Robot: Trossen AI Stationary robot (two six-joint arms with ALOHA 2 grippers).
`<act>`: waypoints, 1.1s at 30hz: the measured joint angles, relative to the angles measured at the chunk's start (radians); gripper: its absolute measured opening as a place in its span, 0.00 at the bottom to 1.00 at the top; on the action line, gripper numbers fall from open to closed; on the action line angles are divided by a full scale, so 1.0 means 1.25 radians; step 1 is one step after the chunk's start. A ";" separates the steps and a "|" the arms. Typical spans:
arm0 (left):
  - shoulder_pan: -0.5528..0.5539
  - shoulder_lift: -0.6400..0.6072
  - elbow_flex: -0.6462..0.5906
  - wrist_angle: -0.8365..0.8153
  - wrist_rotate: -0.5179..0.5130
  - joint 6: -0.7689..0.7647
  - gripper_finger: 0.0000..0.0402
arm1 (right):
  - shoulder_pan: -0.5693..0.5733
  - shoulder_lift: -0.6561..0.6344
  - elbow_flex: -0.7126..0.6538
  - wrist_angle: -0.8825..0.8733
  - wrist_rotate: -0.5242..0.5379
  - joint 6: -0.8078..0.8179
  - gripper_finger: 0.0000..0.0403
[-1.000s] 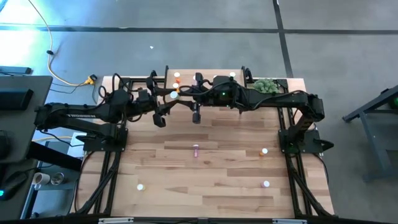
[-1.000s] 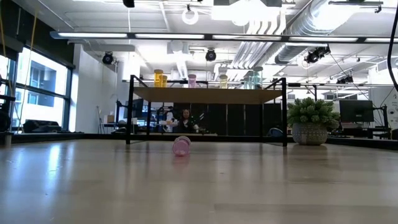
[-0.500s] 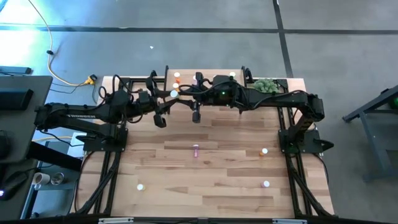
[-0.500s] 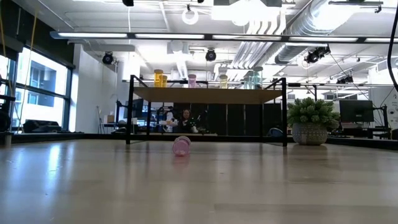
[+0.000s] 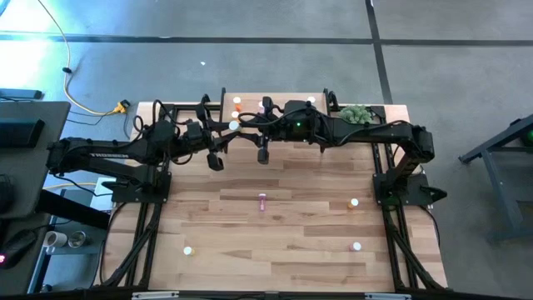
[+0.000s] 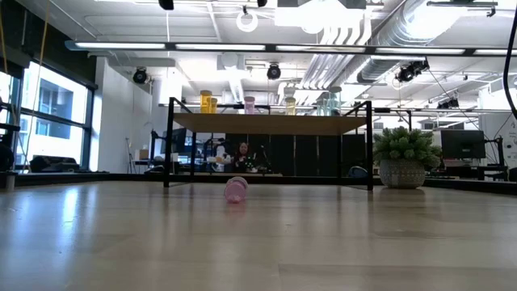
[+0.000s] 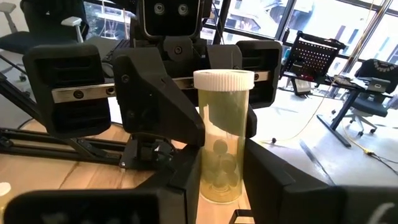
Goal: Pick and place medicine bottles onto shelf by color
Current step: Put the top yellow pill bottle on the shelf aligned with the other yellow pill bottle
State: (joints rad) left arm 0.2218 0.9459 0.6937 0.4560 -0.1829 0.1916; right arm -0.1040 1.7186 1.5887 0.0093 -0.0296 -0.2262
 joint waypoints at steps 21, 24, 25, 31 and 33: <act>0.001 -0.002 -0.001 -0.165 -0.186 0.001 0.23 | -0.037 -0.044 0.001 -0.270 0.211 -0.084 0.52; 0.003 -0.002 -0.001 -0.217 -0.189 -0.036 0.23 | -0.059 -0.075 0.001 -0.297 0.209 -0.119 0.52; 0.002 -0.002 -0.001 -0.232 -0.188 -0.048 0.23 | -0.067 -0.087 0.001 -0.301 0.209 -0.127 0.52; 0.002 0.025 0.000 -0.267 -0.180 -0.088 0.23 | -0.128 -0.148 0.001 -0.302 0.080 -0.131 0.52; 0.002 0.043 0.000 -0.262 -0.180 -0.088 0.23 | -0.149 -0.159 0.001 -0.300 0.006 -0.131 0.52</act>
State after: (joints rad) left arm 0.2245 1.0000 0.6937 0.1291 -0.4074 0.0815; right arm -0.2899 1.5204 1.5894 -0.3657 -0.0221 -0.3894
